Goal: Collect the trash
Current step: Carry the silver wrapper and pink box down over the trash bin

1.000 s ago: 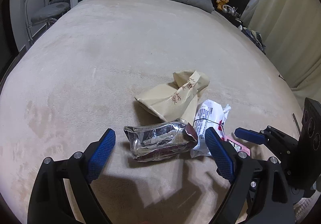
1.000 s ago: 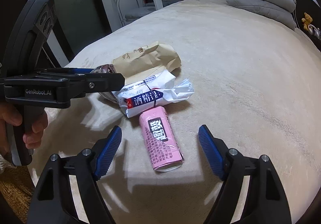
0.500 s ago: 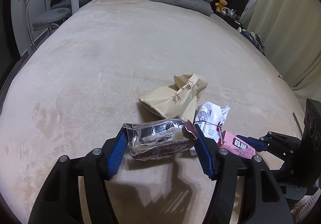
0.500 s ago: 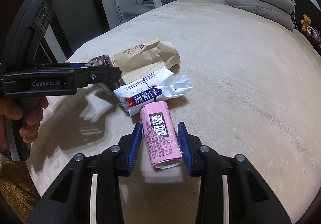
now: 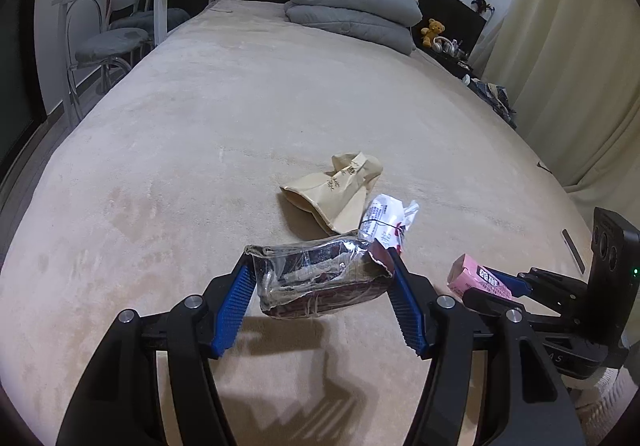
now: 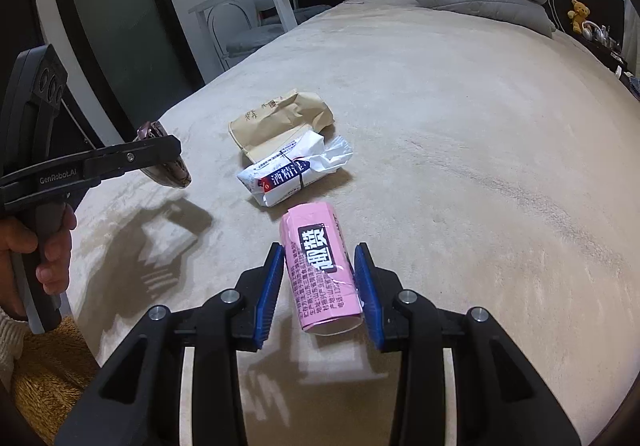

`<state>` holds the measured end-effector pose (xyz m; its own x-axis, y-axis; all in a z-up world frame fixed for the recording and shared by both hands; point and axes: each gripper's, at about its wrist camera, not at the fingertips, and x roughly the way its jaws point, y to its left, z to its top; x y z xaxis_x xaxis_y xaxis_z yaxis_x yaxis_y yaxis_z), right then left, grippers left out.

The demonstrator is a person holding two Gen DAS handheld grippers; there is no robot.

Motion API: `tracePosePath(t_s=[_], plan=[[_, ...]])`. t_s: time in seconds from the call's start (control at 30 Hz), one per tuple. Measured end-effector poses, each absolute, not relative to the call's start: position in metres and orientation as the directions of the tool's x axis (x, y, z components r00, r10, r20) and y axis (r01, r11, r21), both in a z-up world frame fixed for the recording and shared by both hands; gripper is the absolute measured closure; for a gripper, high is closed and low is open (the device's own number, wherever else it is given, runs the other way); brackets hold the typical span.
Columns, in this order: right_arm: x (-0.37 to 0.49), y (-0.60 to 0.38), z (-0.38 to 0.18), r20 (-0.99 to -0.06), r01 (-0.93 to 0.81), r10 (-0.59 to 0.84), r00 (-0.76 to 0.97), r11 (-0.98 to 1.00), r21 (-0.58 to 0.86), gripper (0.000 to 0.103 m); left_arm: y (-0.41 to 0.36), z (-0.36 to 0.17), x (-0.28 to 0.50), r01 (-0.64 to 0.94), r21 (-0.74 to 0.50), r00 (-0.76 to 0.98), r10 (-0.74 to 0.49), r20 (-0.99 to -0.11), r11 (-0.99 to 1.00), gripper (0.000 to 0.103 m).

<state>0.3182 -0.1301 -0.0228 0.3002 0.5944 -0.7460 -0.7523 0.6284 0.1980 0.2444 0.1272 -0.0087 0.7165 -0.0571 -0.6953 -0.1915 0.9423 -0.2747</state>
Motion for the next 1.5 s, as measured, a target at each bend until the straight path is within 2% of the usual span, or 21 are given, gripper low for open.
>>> tracePosePath(t_s=[0.67,1.5], plan=[[0.241,-0.191,-0.006,-0.692,-0.706,0.634,0.346,0.661,0.254,0.065,0.045,-0.004,0.147,-0.022,-0.266,0.761,-0.156,-0.63,0.964,0.041],[0.124,-0.269,-0.016,-0.672,-0.67,0.654,0.346,0.674,0.311,0.065,-0.016,-0.041,0.039,0.0,-0.295,0.745,-0.197,-0.638,0.956,0.041]])
